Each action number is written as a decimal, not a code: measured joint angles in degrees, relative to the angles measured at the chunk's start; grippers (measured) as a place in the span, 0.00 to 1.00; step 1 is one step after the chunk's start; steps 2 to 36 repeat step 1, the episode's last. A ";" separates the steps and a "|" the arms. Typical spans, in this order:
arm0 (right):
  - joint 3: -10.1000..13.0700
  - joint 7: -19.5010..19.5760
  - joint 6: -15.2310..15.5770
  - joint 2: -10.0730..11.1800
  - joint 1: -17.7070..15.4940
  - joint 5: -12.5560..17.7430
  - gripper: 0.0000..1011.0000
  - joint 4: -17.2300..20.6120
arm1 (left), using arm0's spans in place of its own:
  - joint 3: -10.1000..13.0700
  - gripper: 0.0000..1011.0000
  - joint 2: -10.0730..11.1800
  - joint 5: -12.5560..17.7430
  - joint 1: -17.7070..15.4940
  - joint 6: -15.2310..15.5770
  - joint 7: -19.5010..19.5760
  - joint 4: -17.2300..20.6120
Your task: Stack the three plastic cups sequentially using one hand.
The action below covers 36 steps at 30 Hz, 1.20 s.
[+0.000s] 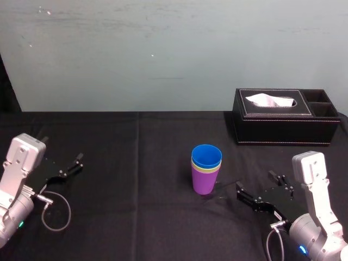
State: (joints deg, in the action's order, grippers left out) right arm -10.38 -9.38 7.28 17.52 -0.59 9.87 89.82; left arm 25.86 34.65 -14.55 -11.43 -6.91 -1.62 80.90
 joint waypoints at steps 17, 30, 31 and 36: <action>0.00 0.00 0.00 0.00 0.00 0.00 0.99 0.00 | 0.00 0.99 0.00 0.00 0.00 0.00 0.00 0.00; 0.00 0.00 0.00 0.00 0.00 0.00 0.99 0.00 | 0.00 0.99 0.00 0.00 0.00 0.00 0.00 0.00; 0.00 0.00 0.00 0.00 0.00 0.00 0.99 0.00 | 0.00 0.99 0.00 0.00 0.00 0.00 0.00 0.00; 0.00 0.00 0.00 0.00 0.00 0.00 0.99 0.00 | 0.00 0.99 0.00 0.00 0.00 0.00 0.00 0.00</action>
